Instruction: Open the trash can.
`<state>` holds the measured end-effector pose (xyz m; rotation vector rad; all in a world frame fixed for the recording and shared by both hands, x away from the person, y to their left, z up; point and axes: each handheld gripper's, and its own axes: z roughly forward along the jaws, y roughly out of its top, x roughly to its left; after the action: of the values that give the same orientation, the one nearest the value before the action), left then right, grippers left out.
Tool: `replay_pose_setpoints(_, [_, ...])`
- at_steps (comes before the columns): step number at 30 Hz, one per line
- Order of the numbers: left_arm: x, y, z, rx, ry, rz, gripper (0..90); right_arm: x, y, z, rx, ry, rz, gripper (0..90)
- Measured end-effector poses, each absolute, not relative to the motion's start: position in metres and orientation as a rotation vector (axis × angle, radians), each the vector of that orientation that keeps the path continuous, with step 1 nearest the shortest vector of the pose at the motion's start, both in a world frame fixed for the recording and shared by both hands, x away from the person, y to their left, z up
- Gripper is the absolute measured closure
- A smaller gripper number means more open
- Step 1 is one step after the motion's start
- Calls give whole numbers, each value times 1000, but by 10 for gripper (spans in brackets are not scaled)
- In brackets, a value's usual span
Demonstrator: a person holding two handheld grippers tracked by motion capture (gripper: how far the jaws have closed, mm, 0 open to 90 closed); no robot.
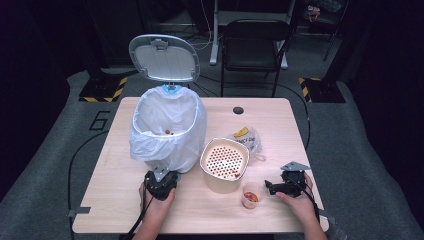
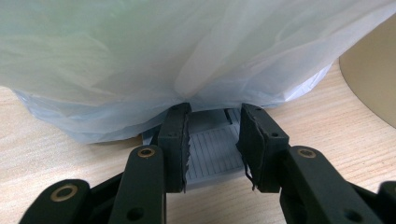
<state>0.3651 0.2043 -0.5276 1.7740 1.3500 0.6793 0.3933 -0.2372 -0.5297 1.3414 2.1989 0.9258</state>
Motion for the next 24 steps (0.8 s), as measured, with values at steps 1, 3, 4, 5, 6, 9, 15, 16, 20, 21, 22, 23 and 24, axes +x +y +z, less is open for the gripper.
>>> replay_pose_setpoints(1, [365, 204, -528, 1775, 1348, 685, 632, 394, -238, -530, 1334, 2202, 926, 0])
replay_pose_setpoints(3, [365, 204, -528, 1773, 1352, 681, 632, 393, -238, -530, 1328, 2206, 928, 5])
replay_pose_setpoints(4, [365, 204, -528, 1772, 1351, 681, 632, 394, -238, -529, 1338, 2202, 928, 26])
replay_pose_setpoints(5, [365, 204, -528, 1775, 1351, 683, 632, 394, -239, -528, 1342, 2199, 920, 67])
replay_pose_setpoints(6, [365, 204, -528, 1763, 1355, 679, 632, 394, -242, -522, 1367, 2193, 918, 237])
replay_pose_setpoints(9, [365, 204, -528, 1772, 1352, 683, 632, 397, -245, -516, 1422, 2225, 898, 288])
replay_pose_setpoints(15, [365, 204, -528, 1773, 1352, 682, 632, 400, -247, -500, 1429, 2221, 925, 369])
replay_pose_setpoints(16, [365, 204, -528, 1769, 1354, 683, 632, 401, -247, -495, 1427, 2207, 928, 373])
replay_pose_setpoints(20, [365, 204, -528, 1760, 1354, 684, 631, 413, -246, -472, 1420, 2154, 1000, 387])
replay_pose_setpoints(21, [365, 204, -528, 1760, 1354, 684, 631, 413, -246, -472, 1420, 2154, 1000, 387])
replay_pose_setpoints(22, [365, 204, -528, 1771, 1351, 684, 631, 415, -245, -468, 1421, 2151, 1009, 391])
replay_pose_setpoints(23, [365, 204, -528, 1762, 1354, 682, 631, 420, -243, -461, 1411, 2155, 1024, 392])
replay_pose_setpoints(24, [365, 204, -528, 1762, 1354, 682, 631, 424, -241, -456, 1400, 2158, 1033, 392])
